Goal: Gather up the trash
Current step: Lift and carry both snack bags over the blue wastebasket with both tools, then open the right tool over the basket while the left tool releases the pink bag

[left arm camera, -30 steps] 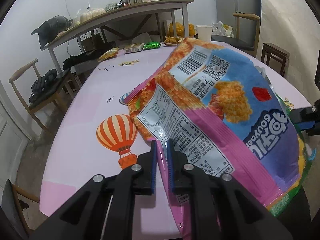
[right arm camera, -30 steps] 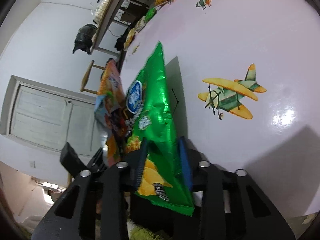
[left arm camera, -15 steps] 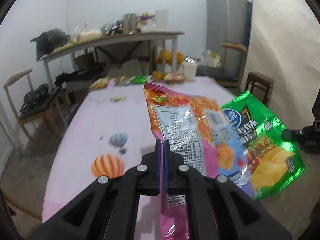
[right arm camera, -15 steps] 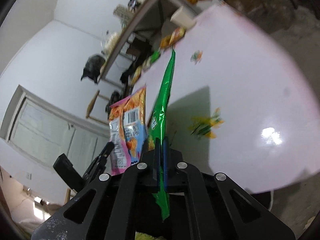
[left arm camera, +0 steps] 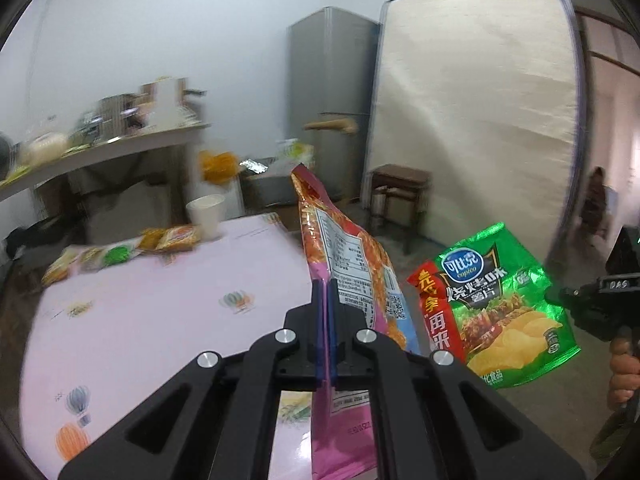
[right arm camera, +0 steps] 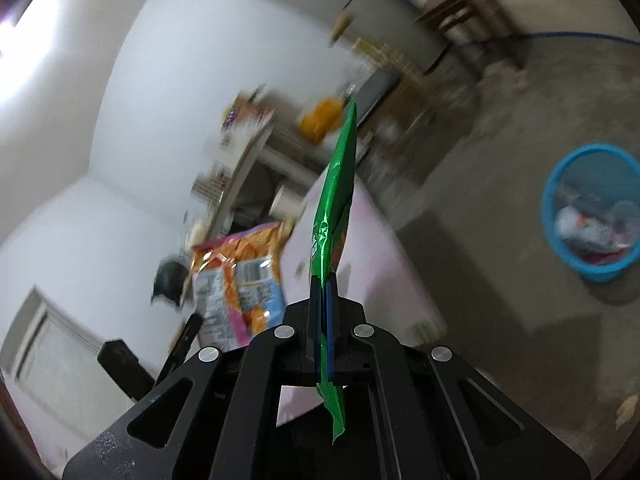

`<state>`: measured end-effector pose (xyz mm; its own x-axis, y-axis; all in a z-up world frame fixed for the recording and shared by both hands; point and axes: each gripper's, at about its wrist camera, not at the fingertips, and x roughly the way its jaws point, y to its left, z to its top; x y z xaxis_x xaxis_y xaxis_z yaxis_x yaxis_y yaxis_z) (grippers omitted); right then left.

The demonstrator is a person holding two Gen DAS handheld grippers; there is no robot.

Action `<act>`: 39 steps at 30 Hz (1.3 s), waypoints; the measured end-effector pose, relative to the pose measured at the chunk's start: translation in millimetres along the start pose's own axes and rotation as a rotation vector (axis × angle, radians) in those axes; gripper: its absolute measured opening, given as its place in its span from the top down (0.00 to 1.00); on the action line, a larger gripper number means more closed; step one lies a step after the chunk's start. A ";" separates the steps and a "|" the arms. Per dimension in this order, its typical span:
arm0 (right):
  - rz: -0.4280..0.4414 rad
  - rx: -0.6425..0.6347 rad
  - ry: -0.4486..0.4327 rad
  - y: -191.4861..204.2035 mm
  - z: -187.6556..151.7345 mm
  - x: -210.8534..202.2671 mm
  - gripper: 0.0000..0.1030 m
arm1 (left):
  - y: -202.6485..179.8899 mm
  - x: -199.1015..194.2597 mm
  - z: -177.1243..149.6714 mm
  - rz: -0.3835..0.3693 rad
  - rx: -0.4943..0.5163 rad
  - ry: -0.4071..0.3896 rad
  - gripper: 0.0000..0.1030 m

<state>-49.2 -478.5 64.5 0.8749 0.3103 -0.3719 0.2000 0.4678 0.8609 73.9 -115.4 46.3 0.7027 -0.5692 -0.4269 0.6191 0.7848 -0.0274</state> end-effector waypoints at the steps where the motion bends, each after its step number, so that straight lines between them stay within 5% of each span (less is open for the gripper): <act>1: -0.015 0.022 -0.035 -8.9 5.4 -11.9 1.00 | -12.0 7.4 7.1 -0.028 0.009 -0.007 0.99; 8: -0.055 0.329 -0.212 -114.0 19.5 -56.8 0.99 | -87.2 56.8 29.1 -0.171 0.073 0.020 0.99; 15: -0.002 0.853 -0.289 -267.5 1.9 -8.5 0.99 | -113.8 94.8 19.9 -0.218 0.107 0.093 0.99; 20: -0.023 1.117 -0.351 -338.1 6.5 41.8 0.99 | -117.7 113.7 14.0 -0.212 0.116 0.140 0.99; 25: -0.114 1.187 -0.409 -363.3 18.3 62.7 0.85 | -120.8 122.5 8.5 -0.220 0.102 0.163 0.99; 26: -0.159 1.207 -0.391 -368.3 19.1 65.9 0.77 | -123.1 125.7 7.6 -0.224 0.101 0.168 0.99; 27: -0.187 1.217 -0.381 -368.2 20.1 62.4 0.55 | -125.3 128.4 6.9 -0.228 0.100 0.174 0.99; 28: -0.219 1.225 -0.376 -365.7 20.7 57.3 0.44 | -127.2 130.1 6.3 -0.232 0.097 0.178 0.99; 34: -0.290 1.131 -0.394 -351.0 17.3 27.3 0.36 | -146.2 155.4 6.7 -0.292 0.056 0.237 0.99; 39: -0.302 1.076 -0.410 -348.2 1.1 -3.3 0.35 | -187.5 205.0 1.2 -0.368 0.005 0.360 0.99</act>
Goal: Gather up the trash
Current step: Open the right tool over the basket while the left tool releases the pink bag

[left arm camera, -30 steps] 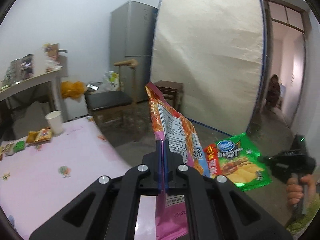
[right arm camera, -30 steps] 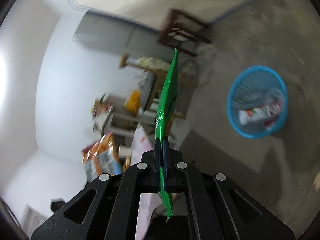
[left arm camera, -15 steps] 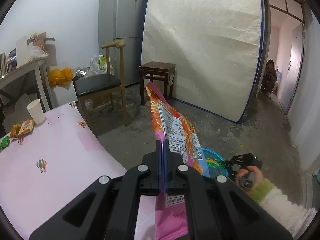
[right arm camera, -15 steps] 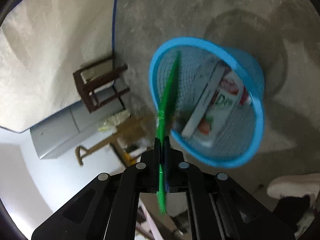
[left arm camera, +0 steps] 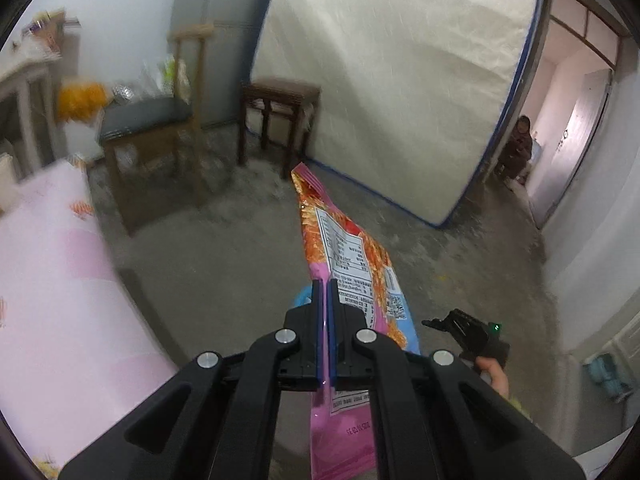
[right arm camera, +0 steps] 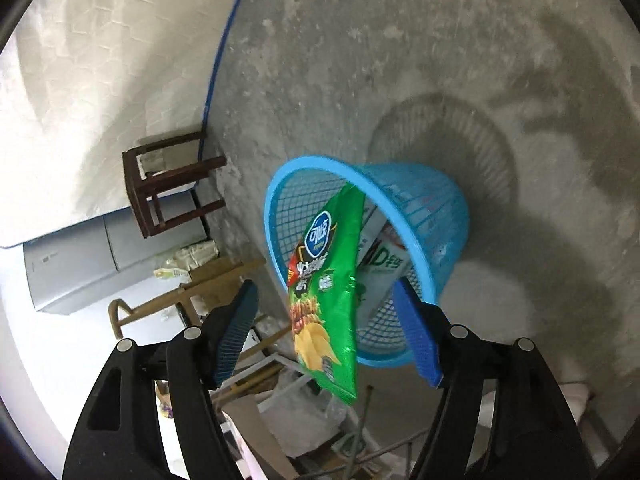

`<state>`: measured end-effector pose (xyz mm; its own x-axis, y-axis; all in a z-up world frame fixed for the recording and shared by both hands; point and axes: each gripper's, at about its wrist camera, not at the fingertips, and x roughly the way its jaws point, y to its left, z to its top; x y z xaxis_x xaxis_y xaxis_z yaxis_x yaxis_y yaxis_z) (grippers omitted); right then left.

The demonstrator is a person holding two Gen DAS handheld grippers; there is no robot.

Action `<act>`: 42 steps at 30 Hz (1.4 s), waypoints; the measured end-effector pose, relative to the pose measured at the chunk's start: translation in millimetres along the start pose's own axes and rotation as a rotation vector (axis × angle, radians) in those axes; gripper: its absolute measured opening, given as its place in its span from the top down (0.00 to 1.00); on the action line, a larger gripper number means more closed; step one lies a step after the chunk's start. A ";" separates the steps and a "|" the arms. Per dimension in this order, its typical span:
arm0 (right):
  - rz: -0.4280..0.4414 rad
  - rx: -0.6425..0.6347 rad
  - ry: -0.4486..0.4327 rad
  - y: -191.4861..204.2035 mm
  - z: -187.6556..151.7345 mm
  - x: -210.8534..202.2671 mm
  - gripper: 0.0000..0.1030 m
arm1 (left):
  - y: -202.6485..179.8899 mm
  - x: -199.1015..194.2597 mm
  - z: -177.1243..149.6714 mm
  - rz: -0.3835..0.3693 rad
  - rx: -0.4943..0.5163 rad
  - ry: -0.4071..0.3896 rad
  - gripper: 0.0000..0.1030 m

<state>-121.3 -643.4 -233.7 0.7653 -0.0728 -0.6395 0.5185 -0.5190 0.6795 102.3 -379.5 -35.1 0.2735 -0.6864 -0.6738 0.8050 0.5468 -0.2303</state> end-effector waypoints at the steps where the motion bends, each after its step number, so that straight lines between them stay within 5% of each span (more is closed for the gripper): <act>1: 0.002 -0.009 -0.001 -3.2 0.5 -3.0 0.35 | -4.9 20.6 3.2 -0.007 -0.015 0.035 0.99; 7: 0.019 -0.027 0.007 -27.9 -4.2 -38.2 0.35 | -33.7 163.9 -1.9 0.044 -0.059 0.255 0.98; 12: -0.002 -0.085 0.036 -40.7 -15.4 -63.5 0.35 | -40.1 248.2 -26.7 0.048 -0.154 0.345 0.93; 14: -0.037 -0.137 0.047 -41.7 -18.9 -65.0 0.35 | -37.9 264.2 -33.9 0.085 -0.167 0.388 0.83; 16: -0.053 -0.182 0.055 -38.5 -19.5 -63.0 0.35 | -36.3 264.0 -34.0 0.115 -0.161 0.397 0.63; 20: -0.101 -0.390 0.039 -0.3 -19.2 -43.7 0.47 | -32.1 227.3 -13.0 0.103 -0.186 0.291 0.48; 24: -0.153 -0.692 0.052 58.4 -35.2 1.4 0.55 | -28.5 181.7 16.0 0.108 -0.161 0.233 0.47; 28: -0.285 -0.873 0.040 83.5 -41.7 60.8 0.70 | -26.6 103.7 37.8 0.030 -0.126 0.179 0.44; 33: -0.389 -0.902 0.103 84.2 -29.4 135.7 0.74 | 1.0 9.7 34.0 -0.044 -0.073 0.152 0.38; 36: -0.462 -0.869 0.177 70.2 -20.8 174.7 0.74 | 35.1 -36.2 15.3 -0.066 -0.147 0.149 0.37; 42: -0.505 -0.800 0.189 55.9 -6.5 202.0 0.73 | 96.7 -109.3 -36.4 0.010 -0.260 0.115 0.37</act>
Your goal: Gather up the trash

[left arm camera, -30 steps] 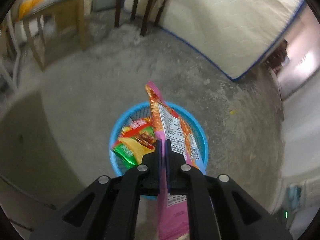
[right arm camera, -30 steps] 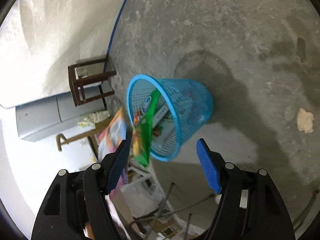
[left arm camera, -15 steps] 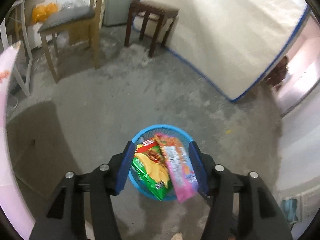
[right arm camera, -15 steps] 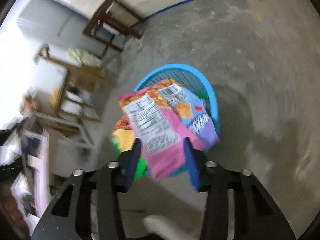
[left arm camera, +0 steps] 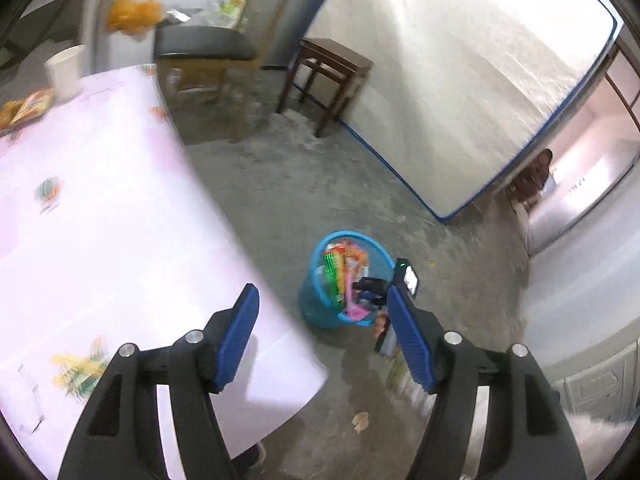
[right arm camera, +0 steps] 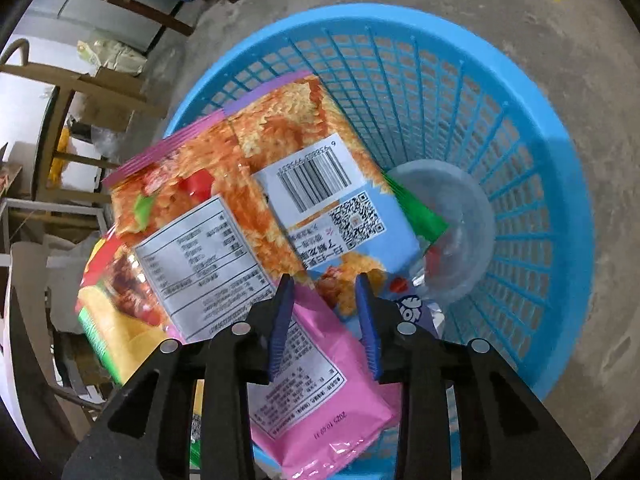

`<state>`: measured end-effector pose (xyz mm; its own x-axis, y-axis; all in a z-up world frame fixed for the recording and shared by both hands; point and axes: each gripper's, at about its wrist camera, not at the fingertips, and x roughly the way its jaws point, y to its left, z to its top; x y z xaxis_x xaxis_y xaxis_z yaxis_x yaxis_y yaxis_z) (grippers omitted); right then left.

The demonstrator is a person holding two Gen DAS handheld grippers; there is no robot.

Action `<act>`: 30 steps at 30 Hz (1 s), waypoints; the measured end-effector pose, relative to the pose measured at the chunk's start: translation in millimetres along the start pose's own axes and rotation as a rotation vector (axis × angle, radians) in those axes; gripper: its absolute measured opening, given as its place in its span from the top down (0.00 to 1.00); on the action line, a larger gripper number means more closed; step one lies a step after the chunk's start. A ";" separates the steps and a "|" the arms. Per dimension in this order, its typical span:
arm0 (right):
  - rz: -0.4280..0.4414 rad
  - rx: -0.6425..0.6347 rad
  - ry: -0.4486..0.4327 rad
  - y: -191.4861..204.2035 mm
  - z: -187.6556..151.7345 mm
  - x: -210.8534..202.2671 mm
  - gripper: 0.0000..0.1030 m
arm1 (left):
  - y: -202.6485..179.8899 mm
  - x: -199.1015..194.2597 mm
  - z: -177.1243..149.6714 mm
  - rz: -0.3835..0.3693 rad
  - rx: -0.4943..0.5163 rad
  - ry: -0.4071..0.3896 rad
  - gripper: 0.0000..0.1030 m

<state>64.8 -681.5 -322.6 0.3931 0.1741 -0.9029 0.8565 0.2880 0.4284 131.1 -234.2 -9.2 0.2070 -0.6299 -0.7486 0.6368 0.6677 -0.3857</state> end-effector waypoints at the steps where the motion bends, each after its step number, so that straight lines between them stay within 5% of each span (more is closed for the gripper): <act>1: 0.002 0.006 -0.002 -1.5 0.6 1.7 0.74 | 7.8 -7.6 -6.9 0.033 -0.002 -0.013 0.37; 4: -0.119 -0.025 -0.012 2.1 0.8 7.4 0.84 | 25.5 -28.6 -25.2 0.092 -0.023 -0.046 0.37; 11: -0.301 -0.169 -0.017 19.5 -9.8 12.1 0.77 | 35.1 -59.2 -39.8 0.131 -0.019 -0.118 0.37; 14: -0.267 -0.184 -0.069 19.6 -12.8 -7.4 0.64 | 34.3 -64.8 -43.1 0.128 -0.010 -0.127 0.37; 16: -0.254 -0.187 -0.113 17.8 -16.2 -23.7 0.43 | 34.9 -64.3 -45.7 0.121 -0.002 -0.130 0.36; 23: -0.155 -0.133 -0.216 4.8 -23.7 -74.6 0.43 | 35.0 -75.7 -59.4 0.140 0.023 -0.142 0.36; 30: -0.004 -0.173 -0.352 29.4 -59.9 -149.8 0.38 | 40.0 -106.3 -72.0 0.193 0.030 -0.235 0.24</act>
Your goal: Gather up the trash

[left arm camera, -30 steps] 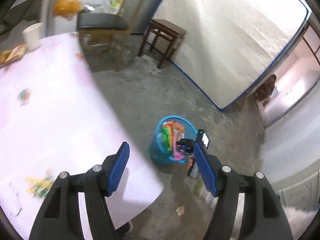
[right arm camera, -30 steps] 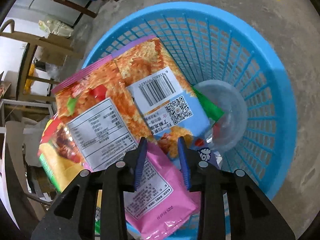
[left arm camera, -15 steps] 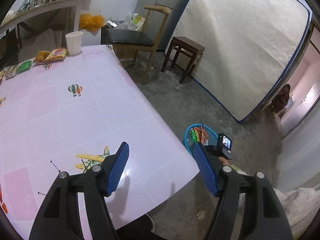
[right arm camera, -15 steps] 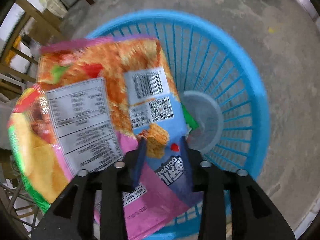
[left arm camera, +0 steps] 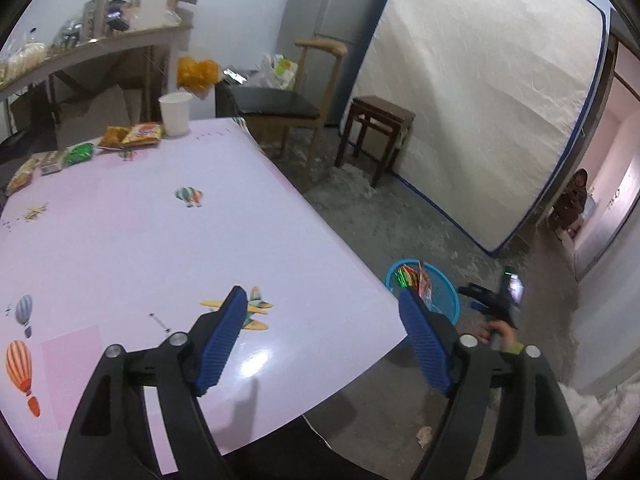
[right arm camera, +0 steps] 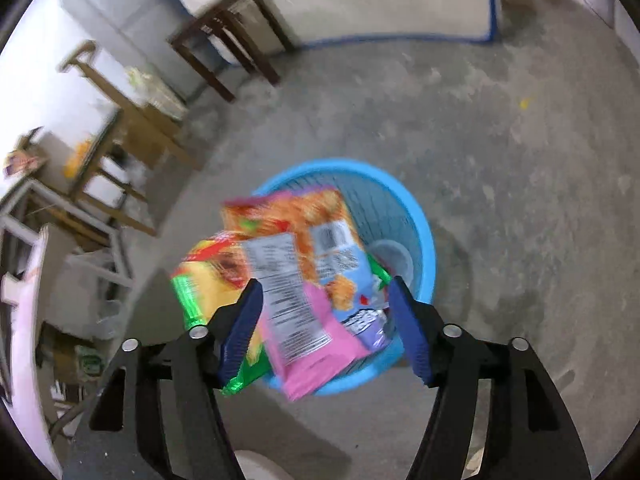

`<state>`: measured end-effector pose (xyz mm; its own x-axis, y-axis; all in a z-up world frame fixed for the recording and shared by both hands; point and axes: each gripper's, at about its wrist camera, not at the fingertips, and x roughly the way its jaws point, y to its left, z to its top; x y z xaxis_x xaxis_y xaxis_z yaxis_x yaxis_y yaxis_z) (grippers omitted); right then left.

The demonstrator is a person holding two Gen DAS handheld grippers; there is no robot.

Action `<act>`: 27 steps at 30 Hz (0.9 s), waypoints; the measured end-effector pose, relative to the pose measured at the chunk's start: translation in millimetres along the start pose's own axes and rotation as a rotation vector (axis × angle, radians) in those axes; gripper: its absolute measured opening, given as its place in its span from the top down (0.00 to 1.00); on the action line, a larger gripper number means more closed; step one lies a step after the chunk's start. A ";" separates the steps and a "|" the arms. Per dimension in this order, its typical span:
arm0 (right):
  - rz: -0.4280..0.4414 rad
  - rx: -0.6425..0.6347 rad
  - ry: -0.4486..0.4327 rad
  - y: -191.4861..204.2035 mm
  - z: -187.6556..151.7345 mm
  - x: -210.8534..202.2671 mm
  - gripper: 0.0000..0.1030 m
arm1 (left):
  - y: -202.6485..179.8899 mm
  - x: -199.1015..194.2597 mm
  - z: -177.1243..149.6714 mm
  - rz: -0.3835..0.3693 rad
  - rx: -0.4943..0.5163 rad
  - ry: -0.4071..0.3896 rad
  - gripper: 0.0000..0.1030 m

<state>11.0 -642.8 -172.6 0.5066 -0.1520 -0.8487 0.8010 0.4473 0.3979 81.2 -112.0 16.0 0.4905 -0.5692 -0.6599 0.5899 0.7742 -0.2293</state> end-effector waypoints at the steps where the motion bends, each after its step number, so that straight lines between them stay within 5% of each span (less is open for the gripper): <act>1: 0.019 -0.016 -0.020 5.7 -1.5 -16.5 0.35 | 2.4 -3.9 -1.4 0.006 -0.006 -0.010 0.21; 6: 0.086 -0.204 -0.158 58.5 -34.8 -123.9 0.18 | 7.4 -28.7 -10.7 0.073 -0.037 -0.081 0.06; 9: 0.094 -0.358 -0.241 95.8 -63.1 -177.2 0.08 | 7.9 -43.8 -16.4 0.108 -0.052 -0.130 0.05; 14: 0.130 -0.585 -0.412 157.8 -118.4 -254.8 0.08 | 5.6 -60.2 -18.7 0.235 -0.121 -0.165 0.05; 20: 0.111 -0.727 -0.441 205.1 -155.8 -283.3 0.08 | 5.7 -62.1 -28.5 0.393 -0.195 -0.182 0.05; 27: 0.041 -0.765 -0.325 225.8 -179.1 -266.5 0.08 | 2.1 -48.9 -42.2 0.433 -0.222 -0.075 0.05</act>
<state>-0.3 -343.4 81.0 0.6917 -0.3171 -0.6488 0.4012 0.9158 -0.0198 31.4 -70.9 17.6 0.7100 -0.1942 -0.6769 0.1747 0.9798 -0.0979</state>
